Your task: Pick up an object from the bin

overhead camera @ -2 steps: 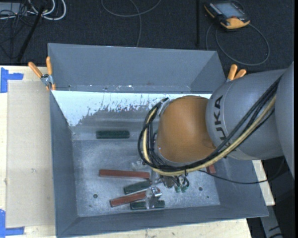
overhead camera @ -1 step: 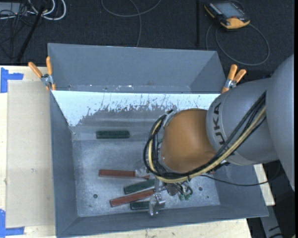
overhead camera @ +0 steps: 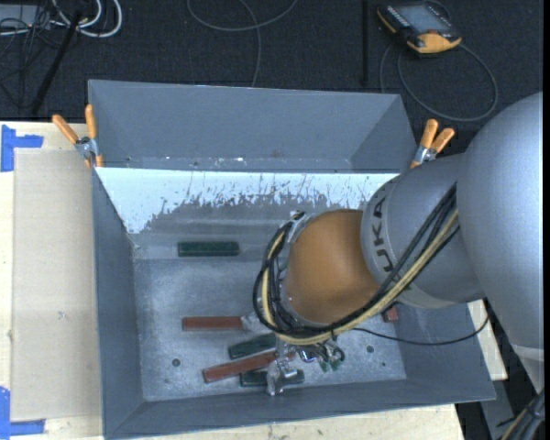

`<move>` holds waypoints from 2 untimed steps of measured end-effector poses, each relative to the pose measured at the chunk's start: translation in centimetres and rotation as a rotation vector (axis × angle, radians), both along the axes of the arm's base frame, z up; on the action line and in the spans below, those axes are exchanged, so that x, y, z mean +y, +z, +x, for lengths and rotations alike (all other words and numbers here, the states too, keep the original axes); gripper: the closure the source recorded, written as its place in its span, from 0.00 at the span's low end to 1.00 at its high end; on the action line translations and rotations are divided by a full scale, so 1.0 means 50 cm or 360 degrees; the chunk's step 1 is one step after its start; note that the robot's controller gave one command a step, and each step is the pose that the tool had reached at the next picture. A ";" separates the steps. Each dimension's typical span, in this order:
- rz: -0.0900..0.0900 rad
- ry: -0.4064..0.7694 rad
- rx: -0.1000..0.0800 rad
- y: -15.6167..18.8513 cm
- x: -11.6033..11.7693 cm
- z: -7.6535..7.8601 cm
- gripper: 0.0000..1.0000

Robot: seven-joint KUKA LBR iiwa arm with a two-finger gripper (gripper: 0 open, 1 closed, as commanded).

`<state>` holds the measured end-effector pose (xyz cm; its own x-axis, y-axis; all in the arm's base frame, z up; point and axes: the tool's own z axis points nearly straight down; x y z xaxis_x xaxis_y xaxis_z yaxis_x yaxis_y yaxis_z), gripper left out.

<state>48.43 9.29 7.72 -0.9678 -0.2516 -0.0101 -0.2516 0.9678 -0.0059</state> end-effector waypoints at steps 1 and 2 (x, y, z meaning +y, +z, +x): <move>0.0033 -0.0273 -0.0018 0.003 -0.008 0.001 1.00; 0.0033 -0.0273 -0.0018 0.003 -0.008 0.001 1.00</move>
Offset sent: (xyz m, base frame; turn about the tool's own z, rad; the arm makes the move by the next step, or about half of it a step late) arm 0.0000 0.0000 0.0000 0.0000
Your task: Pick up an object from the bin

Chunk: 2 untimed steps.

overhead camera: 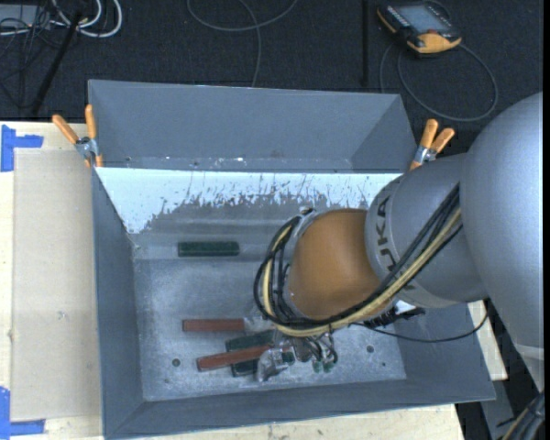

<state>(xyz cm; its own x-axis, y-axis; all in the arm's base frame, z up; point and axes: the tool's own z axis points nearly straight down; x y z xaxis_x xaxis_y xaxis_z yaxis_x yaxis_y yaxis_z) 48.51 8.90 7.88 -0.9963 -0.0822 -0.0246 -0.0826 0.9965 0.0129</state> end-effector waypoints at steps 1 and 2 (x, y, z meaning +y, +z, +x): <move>-0.0003 0.0001 0.0012 0.007 0.000 -0.003 1.00; -0.0017 -0.0003 0.0043 0.041 -0.007 -0.012 1.00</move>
Offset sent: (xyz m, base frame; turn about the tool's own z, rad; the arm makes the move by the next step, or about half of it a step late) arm 0.0001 0.0000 0.0960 -0.0002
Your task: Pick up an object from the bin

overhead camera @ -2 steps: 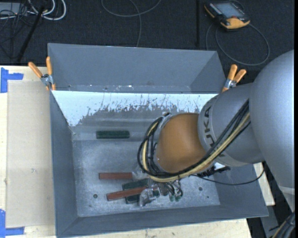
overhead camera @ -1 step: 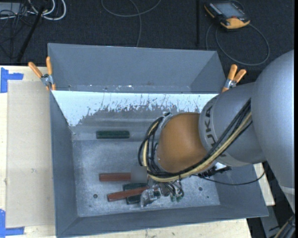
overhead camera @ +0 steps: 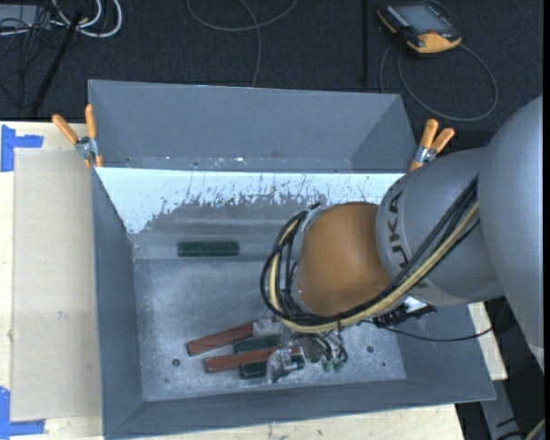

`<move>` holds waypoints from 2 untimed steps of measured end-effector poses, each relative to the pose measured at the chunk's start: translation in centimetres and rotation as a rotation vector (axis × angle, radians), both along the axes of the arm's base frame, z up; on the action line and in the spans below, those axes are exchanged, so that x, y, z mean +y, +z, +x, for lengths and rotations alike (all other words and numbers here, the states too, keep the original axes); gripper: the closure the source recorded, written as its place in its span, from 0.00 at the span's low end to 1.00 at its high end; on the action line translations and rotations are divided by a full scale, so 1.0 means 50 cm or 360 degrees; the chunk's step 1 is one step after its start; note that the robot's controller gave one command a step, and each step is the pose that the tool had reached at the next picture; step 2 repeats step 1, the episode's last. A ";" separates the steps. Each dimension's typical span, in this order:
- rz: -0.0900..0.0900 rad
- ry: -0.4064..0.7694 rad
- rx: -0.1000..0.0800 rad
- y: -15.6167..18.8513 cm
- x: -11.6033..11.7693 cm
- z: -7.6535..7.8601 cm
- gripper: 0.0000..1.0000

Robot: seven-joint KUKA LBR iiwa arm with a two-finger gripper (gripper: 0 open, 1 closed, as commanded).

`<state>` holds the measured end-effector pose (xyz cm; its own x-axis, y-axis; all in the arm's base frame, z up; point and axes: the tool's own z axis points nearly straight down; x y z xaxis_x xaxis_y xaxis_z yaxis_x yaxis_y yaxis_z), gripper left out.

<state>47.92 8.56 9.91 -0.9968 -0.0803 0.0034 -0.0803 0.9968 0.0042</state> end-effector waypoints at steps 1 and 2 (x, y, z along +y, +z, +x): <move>-0.0005 -0.0002 0.0001 0.040 -0.003 0.000 1.00; -0.0005 -0.0002 0.0001 0.040 -0.003 0.000 1.00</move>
Offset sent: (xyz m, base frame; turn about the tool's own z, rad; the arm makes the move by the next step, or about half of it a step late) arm 0.0001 0.0000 0.0482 0.0000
